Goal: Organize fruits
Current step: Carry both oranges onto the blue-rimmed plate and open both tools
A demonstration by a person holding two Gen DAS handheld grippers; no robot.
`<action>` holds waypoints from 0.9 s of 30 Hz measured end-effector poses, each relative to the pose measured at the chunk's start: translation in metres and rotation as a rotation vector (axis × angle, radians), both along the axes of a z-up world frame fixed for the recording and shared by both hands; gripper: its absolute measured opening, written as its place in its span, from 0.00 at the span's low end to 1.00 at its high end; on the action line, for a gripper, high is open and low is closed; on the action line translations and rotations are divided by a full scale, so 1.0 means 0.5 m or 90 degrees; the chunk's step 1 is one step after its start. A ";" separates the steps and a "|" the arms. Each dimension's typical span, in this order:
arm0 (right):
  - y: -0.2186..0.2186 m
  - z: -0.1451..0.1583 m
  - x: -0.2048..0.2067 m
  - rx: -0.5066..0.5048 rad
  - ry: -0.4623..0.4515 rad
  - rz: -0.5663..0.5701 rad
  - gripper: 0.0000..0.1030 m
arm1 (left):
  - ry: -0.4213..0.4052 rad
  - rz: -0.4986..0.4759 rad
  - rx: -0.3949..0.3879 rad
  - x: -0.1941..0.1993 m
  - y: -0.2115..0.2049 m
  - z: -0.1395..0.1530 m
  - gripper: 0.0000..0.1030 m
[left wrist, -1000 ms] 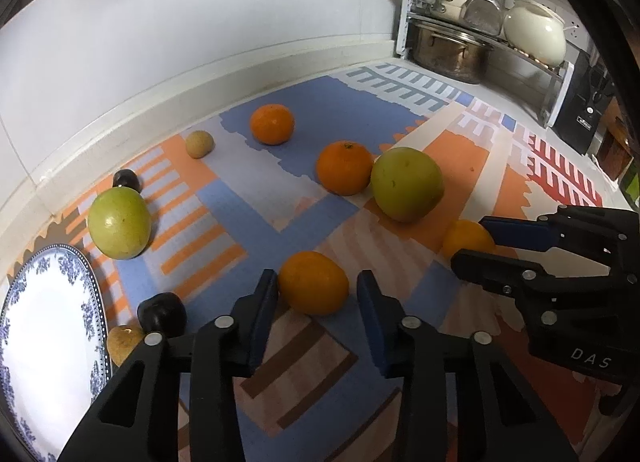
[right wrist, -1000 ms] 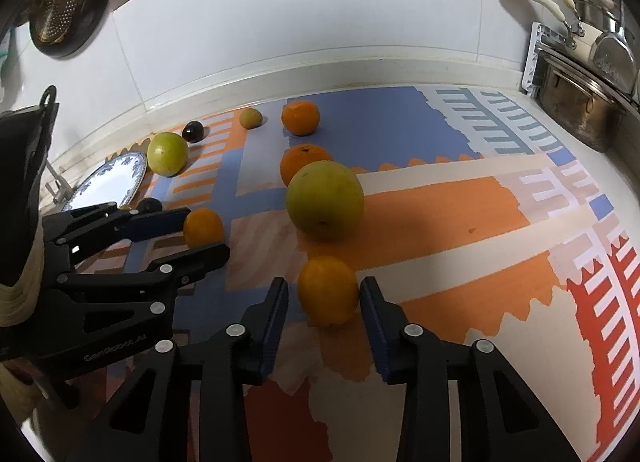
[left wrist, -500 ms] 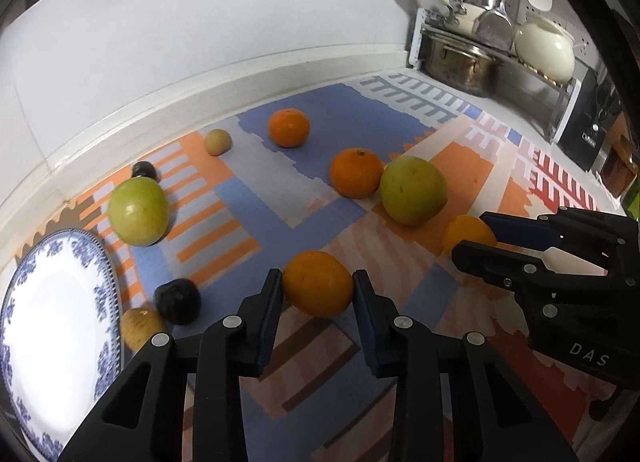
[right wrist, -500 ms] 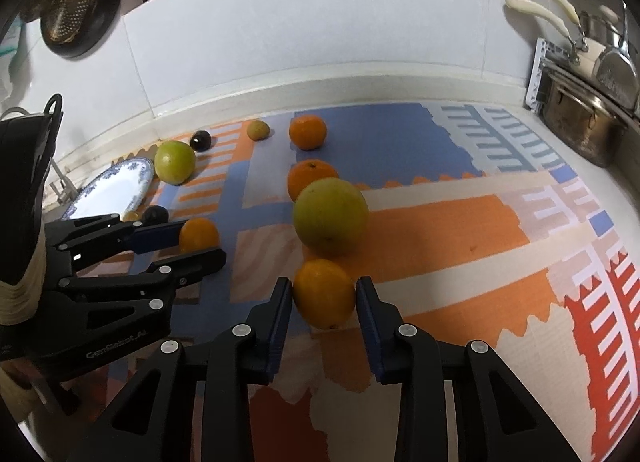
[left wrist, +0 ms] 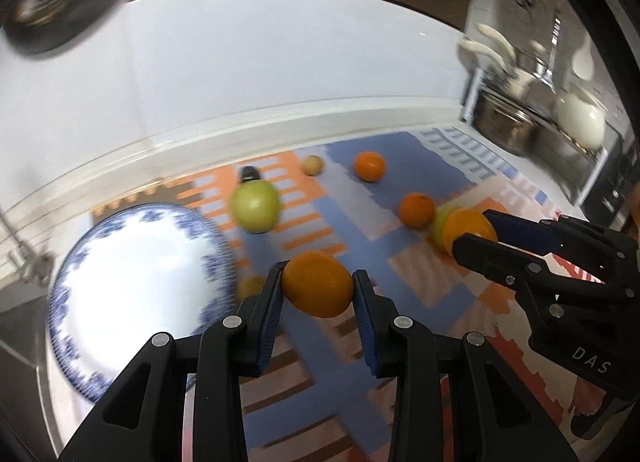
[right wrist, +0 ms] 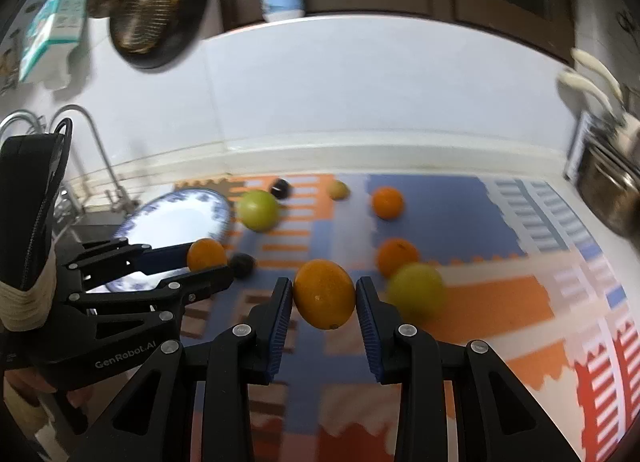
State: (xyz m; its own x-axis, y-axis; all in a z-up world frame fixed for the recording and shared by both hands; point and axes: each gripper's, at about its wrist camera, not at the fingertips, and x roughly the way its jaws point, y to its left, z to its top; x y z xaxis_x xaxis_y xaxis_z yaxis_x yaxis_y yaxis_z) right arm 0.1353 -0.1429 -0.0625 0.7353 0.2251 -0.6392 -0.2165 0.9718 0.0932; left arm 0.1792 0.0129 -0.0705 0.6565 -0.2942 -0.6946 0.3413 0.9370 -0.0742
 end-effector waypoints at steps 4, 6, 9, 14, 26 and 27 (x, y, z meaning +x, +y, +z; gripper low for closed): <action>0.043 0.014 0.009 -0.005 -0.017 0.042 0.33 | 0.004 0.051 0.000 -0.007 0.054 0.001 0.33; 0.069 0.020 0.013 -0.008 -0.027 0.063 0.33 | 0.005 0.075 -0.001 -0.008 0.079 0.001 0.33; 0.108 0.029 0.024 -0.011 -0.038 0.098 0.33 | 0.002 0.106 0.004 -0.012 0.112 -0.002 0.33; 0.167 0.032 0.045 -0.012 -0.038 0.150 0.33 | 0.000 0.161 0.012 -0.013 0.175 -0.007 0.33; 0.278 0.003 0.100 -0.009 -0.005 0.229 0.33 | 0.030 0.241 -0.002 0.003 0.271 -0.048 0.33; 0.283 -0.001 0.105 -0.007 -0.001 0.232 0.33 | 0.034 0.245 -0.004 0.005 0.275 -0.052 0.33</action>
